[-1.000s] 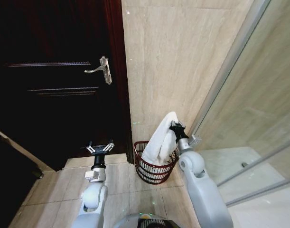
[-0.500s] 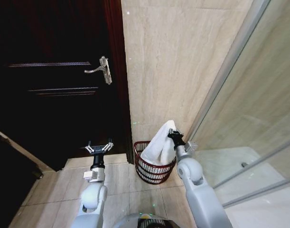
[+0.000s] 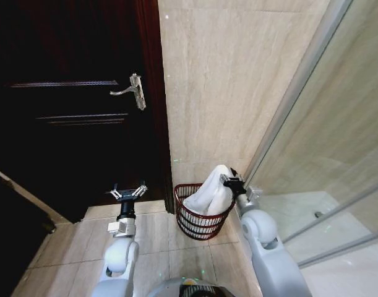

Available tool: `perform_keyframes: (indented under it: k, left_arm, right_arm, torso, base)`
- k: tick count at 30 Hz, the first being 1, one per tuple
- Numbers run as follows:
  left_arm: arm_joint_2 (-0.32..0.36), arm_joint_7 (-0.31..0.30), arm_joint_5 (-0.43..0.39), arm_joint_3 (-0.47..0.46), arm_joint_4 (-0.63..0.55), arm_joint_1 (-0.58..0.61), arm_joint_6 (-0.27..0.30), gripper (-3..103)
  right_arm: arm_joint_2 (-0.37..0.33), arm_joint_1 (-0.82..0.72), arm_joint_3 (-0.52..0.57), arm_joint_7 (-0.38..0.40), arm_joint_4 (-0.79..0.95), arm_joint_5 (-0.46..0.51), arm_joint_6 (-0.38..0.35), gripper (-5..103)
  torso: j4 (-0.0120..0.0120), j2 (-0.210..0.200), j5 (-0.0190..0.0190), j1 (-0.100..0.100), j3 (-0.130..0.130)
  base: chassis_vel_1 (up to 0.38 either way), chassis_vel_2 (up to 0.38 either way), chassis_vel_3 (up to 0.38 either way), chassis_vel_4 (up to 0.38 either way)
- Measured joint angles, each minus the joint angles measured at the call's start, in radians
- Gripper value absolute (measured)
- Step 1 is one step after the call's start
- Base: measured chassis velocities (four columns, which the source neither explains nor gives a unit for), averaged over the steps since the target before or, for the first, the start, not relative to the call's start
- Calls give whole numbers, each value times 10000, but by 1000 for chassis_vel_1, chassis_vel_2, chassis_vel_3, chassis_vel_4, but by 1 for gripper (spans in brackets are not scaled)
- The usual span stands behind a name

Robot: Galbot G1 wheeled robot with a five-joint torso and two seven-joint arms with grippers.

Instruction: Discard the used towel into the hamper.

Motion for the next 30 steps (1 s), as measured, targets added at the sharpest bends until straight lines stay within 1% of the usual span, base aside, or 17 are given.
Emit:
perform_keyframes:
  k: [1, 2, 3, 4, 7, 9, 10, 12, 13, 14, 19, 22, 24, 25, 26, 28, 30]
  left_arm:
    - [21, 8, -12, -3, 0, 9, 0, 100]
    - [21, 8, -12, -3, 0, 9, 0, 100]
    - [36, 15, -16, -6, 0, 15, -12, 100]
    - [38, 19, -16, -5, 1, 21, -21, 100]
    - [51, 28, -41, -4, 0, 47, -36, 100]
    - [64, 29, -46, -3, 3, 48, -44, 100]
    - [88, 32, -55, -6, 13, 47, -52, 100]
    - [118, 34, -85, -9, 43, 19, -52, 100]
    - [118, 34, -85, -9, 43, 19, -52, 100]
    - [122, 34, -89, -3, 74, -8, -52, 100]
    - [130, 36, -84, 87, 145, -68, -40, 100]
    - [182, 37, -71, 123, 177, -117, -11, 100]
    - [243, 37, -64, 165, 214, -207, 65, 100]
    - [243, 37, -64, 165, 214, -207, 65, 100]
    - [284, 38, -63, 196, 226, -228, 103, 100]
    - [334, 38, -64, 213, 261, -237, 122, 100]
    - [341, 38, -68, 210, 282, -239, 122, 100]
  right_arm:
    - [-110, 314, 85, -36, -116, 264, -306, 74]
    - [-110, 314, 85, -36, -116, 264, -306, 74]
    - [-273, 676, 139, -106, -272, 637, -729, 79]
    - [-362, 867, 142, -126, -359, 822, -950, 79]
    - [-661, 1166, 46, -244, -537, 1058, -1396, 95]
    - [-742, 1158, 30, -302, -541, 1122, -1556, 95]
    - [-921, 1080, 28, -431, -546, 1359, -1803, 100]
    - [-1250, 932, -17, -627, -748, 1596, -1896, 100]
    - [-1250, 932, -17, -627, -748, 1596, -1896, 100]
    - [-1421, 868, -51, -781, -1064, 1586, -1929, 100]
    - [-1467, 976, -50, -912, -1844, 1483, -1939, 100]
    - [-1458, 1095, -86, -1097, -2280, 1213, -1930, 100]
    - [-1477, 1365, -124, -1652, -3302, 722, -1922, 100]
    - [-1477, 1365, -124, -1652, -3302, 722, -1922, 100]
    - [-1560, 1600, -278, -1777, -3950, 493, -1907, 100]
    - [-1772, 1781, -598, -1935, -4588, 242, -1884, 100]
    - [-1851, 1777, -711, -1992, -4621, 211, -1838, 100]
  torso:
    - [1, 0, 0, 0, 0]
    - [1, 0, 0, 0, 0]
    - [2, 0, 0, 1, 1]
    - [3, 0, 0, 2, 1]
    - [3, 0, 0, 2, 2]
    - [2, 0, 1, 3, 2]
    - [2, 0, 0, 2, 2]
    - [-1, 1, 0, 1, 1]
    - [-1, 1, 0, 1, 1]
    - [-2, 1, 1, 2, 1]
    - [0, 1, 0, 2, 1]
    - [2, 1, -1, 2, 1]
    - [0, 1, 1, 2, 2]
    - [0, 1, 1, 2, 2]
    - [0, 2, 1, 2, 1]
    - [2, 0, 4, 3, 3]
    - [1, 0, 4, 3, 3]
  base:
    - [0, 0, 0, 0]
    - [0, 0, 0, 0]
    - [0, 0, 0, 0]
    - [0, 0, 0, 0]
    - [0, 0, 0, 0]
    - [0, 0, 0, 0]
    - [0, 0, 0, 0]
    - [0, 0, 0, 0]
    - [0, 0, 0, 0]
    - [0, 0, 0, 0]
    - [0, 0, 0, 0]
    - [0, 0, 0, 0]
    - [0, 0, 0, 0]
    - [0, 0, 0, 0]
    - [0, 0, 0, 0]
    - [0, 0, 0, 0]
    - [0, 0, 0, 0]
